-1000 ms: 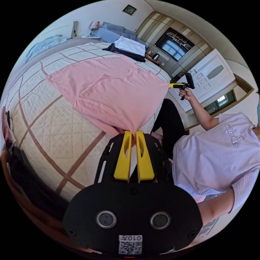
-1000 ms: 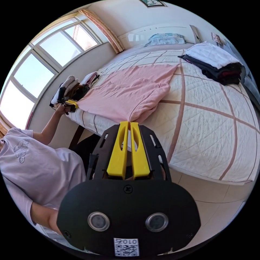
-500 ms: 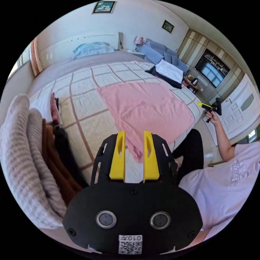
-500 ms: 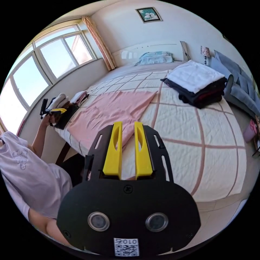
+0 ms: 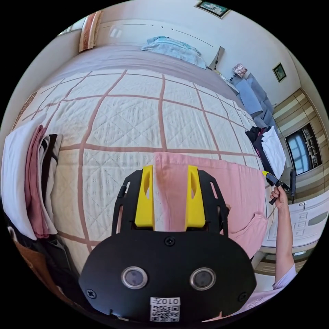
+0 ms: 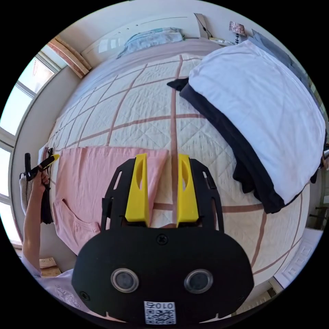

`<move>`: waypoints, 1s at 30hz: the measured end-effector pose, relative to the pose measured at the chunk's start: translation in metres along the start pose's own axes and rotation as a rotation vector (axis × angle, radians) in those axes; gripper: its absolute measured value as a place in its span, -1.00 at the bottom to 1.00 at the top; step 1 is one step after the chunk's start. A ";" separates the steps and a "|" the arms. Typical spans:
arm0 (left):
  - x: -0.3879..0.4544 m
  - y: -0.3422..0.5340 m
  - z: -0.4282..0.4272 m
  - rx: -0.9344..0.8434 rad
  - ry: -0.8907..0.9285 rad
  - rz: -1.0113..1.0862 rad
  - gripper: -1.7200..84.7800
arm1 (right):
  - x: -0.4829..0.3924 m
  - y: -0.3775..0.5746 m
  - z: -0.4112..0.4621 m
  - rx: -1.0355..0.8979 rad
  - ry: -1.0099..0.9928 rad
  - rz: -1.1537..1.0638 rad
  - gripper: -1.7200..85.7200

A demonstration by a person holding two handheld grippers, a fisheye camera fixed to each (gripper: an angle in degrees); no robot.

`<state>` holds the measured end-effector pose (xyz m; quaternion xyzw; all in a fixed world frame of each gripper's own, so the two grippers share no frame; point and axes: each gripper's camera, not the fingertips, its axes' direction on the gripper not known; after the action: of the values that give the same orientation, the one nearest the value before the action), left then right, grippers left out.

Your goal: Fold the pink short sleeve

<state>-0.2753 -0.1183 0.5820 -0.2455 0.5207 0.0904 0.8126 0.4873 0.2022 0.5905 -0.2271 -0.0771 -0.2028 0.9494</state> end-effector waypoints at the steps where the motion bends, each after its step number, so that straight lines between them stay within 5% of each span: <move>1: 0.001 -0.003 0.004 0.003 0.010 0.013 -0.68 | -0.002 0.000 0.003 0.001 0.008 0.000 -0.72; 7: -0.011 -0.012 0.019 -0.041 0.017 0.048 -0.74 | -0.019 0.010 -0.005 0.047 0.002 -0.019 -0.89; 13: -0.071 0.009 0.011 0.055 0.190 -0.183 -0.76 | -0.002 0.021 -0.014 0.047 -0.059 0.037 -0.89; 22: -0.063 0.011 0.024 0.064 0.214 -0.086 -0.80 | 0.000 0.043 -0.023 0.067 -0.071 0.021 -0.88; 25: -0.065 0.014 0.036 0.007 0.332 -0.074 -0.89 | 0.002 0.057 -0.026 0.069 -0.079 0.000 -0.88; 30: -0.061 0.039 0.021 0.155 0.499 0.073 -0.94 | -0.001 0.093 -0.055 0.162 -0.123 -0.111 -0.88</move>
<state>-0.3018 -0.0677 0.6317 -0.1785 0.7189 0.0160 0.6716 0.5289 0.2530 0.5042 -0.1572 -0.1637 -0.2340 0.9454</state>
